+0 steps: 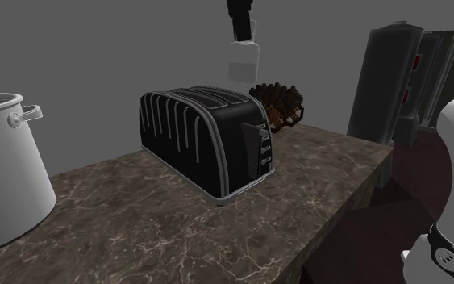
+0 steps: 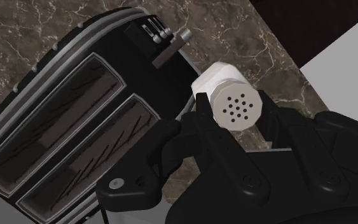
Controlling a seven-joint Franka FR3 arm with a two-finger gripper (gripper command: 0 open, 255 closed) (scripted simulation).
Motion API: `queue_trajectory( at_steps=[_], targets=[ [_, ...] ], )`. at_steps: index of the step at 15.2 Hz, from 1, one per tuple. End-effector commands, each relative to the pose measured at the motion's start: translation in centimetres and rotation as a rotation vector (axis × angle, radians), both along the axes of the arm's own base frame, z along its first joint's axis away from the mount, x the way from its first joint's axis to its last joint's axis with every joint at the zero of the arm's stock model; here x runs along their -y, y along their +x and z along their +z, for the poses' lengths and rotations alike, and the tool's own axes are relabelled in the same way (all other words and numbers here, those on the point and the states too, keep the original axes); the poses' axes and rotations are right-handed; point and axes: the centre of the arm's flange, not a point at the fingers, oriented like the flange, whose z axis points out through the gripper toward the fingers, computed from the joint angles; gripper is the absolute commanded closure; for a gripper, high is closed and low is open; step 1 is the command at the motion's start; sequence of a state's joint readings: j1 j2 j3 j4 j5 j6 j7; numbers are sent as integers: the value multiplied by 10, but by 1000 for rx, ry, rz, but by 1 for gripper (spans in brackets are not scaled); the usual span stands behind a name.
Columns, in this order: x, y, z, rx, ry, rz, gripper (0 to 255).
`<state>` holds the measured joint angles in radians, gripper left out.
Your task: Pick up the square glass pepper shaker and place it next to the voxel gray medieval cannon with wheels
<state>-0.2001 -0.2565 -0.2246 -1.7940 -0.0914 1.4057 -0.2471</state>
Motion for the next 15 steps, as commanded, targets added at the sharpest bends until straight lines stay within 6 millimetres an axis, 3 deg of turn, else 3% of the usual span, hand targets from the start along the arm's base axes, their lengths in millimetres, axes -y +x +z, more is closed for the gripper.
queue_trajectory(
  at_steps=[1, 15],
  targets=[
    [26, -12, -3, 0, 0, 1, 255],
    [198, -80, -3, 0, 0, 1, 255]
  ],
)
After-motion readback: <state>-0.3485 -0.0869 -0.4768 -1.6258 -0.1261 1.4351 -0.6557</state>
